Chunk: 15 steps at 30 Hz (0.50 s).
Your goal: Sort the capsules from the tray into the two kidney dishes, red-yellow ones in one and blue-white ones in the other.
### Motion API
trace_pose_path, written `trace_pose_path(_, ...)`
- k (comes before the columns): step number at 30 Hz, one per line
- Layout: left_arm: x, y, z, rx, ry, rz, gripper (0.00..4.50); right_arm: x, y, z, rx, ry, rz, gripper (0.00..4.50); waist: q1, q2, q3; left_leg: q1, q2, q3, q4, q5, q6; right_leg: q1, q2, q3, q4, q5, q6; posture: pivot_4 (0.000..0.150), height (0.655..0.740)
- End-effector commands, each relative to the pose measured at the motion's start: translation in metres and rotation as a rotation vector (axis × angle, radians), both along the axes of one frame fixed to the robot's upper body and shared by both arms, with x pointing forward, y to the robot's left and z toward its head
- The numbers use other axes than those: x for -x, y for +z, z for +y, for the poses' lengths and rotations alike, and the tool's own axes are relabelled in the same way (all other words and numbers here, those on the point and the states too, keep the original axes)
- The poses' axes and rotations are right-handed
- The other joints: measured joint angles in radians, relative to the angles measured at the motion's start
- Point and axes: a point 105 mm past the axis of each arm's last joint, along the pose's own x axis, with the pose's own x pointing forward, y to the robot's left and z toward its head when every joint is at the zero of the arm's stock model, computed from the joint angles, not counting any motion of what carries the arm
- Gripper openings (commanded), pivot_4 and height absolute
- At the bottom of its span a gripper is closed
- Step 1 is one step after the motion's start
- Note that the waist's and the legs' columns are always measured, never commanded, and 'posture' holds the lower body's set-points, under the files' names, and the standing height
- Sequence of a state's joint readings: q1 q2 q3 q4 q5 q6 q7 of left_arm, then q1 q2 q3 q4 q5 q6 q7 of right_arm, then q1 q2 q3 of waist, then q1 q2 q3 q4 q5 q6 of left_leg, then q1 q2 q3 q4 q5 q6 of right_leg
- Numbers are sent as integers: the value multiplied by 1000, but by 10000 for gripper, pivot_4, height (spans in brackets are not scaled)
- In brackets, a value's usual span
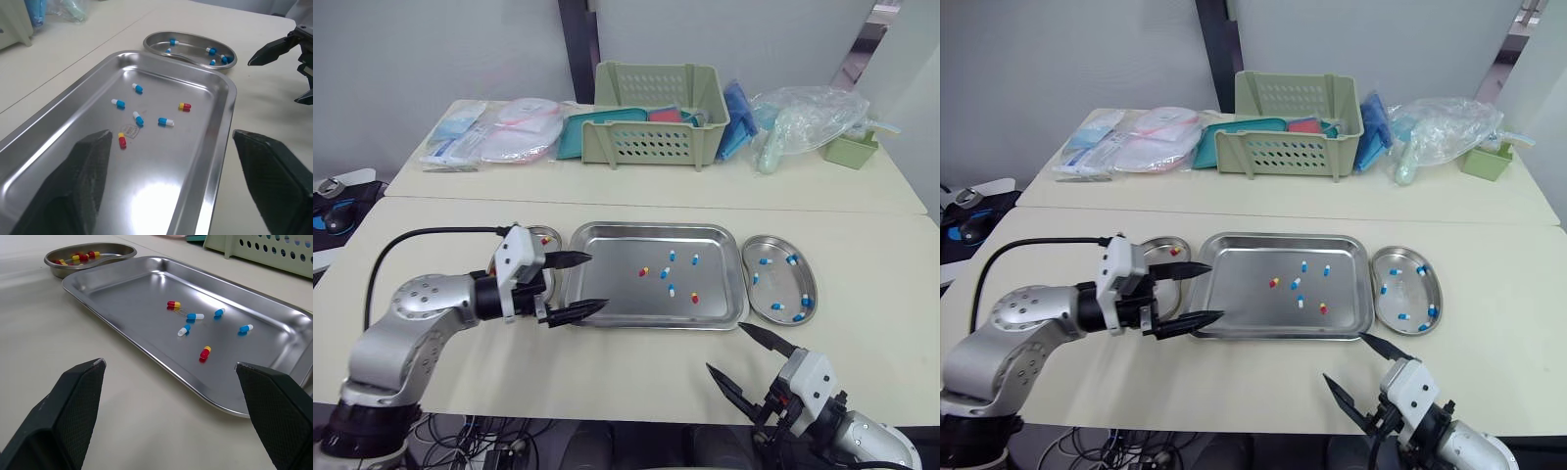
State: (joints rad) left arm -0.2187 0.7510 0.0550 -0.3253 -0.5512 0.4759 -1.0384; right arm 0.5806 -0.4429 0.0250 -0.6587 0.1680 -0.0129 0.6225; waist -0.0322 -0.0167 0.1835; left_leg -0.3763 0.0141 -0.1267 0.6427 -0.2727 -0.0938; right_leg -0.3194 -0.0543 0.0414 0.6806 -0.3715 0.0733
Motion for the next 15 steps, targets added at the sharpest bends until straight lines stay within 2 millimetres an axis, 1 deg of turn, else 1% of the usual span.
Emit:
trace_pose_path(1, -11, -2, -8, -10, 6, -47, 30025, 1, 11, 5, -9, 6, -44, 45000, 0, 0, 0, 0, 0, 0, 0, 0, 0, 0, 0, 0, 0, 0, 0, 1500, 7400)
trace_pose_path(5, -23, -12, -20, -16, 19, -46, 30025, 1, 13, 6, -11, 1, -45, 45000, 1, 0, 0, -1, 0, 0, 1, 0, 0, 0, 0, 0, 0, 0, 0, 1500, 7400)
trace_pose_path(9, -35, -28, -32, -63, 44, -42, 30025, 1, 14, 8, -12, 2, -43, 45000, 1, 0, 0, -1, 0, 0, 1, 0, 0, 0, 0, 0, 0, 0, 0, 1500, 7400)
trace_pose_path(13, -49, -34, -43, -80, 89, -11, 30025, 1, 15, 9, -12, 3, -38, 45000, 1, 0, 0, -1, -1, -2, 2, 0, 0, 0, 0, -1, 0, 0, 0, 1500, 7400)
trace_pose_path(15, -51, -36, -46, -90, 86, 7, 30025, 1, 16, 9, -12, 2, -36, 45000, 0, 0, 0, -1, -1, -2, 2, 0, 0, 0, 0, -1, 0, 0, 0, 1500, 7400)
